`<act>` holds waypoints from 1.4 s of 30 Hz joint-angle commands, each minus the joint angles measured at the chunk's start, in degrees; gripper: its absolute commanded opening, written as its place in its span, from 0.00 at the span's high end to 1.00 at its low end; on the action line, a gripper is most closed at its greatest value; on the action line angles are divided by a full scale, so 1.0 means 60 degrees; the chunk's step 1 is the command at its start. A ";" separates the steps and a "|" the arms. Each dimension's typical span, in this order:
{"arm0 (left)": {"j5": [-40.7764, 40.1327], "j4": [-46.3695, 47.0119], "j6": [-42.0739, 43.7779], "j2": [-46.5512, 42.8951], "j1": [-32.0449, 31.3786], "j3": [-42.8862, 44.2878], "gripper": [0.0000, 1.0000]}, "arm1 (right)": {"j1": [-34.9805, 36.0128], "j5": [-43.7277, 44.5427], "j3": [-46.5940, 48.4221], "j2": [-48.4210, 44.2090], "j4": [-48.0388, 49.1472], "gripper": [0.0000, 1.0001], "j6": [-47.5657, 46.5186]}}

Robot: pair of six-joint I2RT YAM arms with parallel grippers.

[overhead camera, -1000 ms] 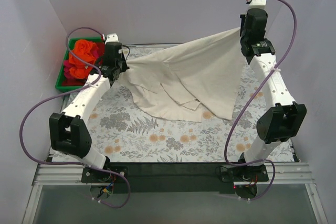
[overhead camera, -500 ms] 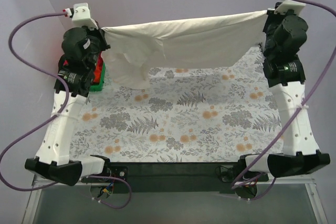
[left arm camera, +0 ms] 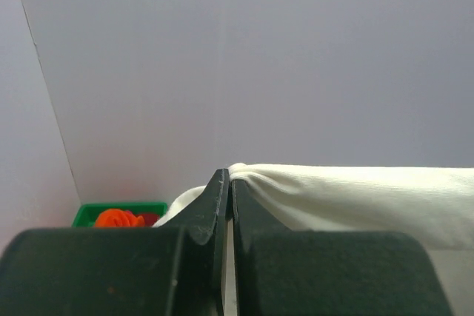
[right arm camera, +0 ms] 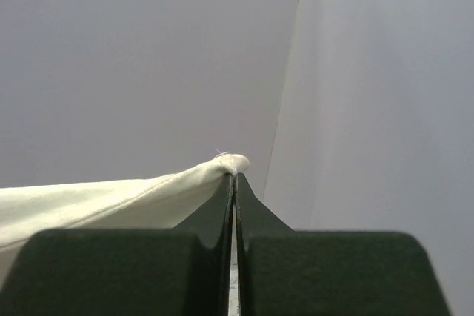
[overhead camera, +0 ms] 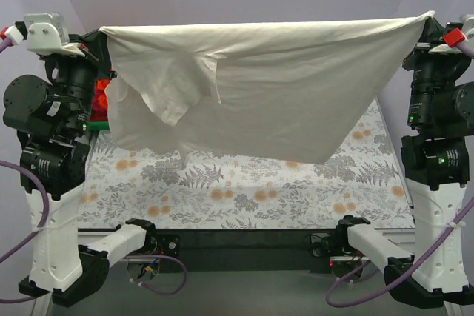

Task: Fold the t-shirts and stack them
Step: Flatten the tshirt out

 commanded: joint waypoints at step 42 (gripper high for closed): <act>-0.1164 0.3830 -0.0710 1.0149 0.0128 -0.2435 0.42 | -0.1013 0.2462 0.0056 1.0349 0.1129 0.53 0.0800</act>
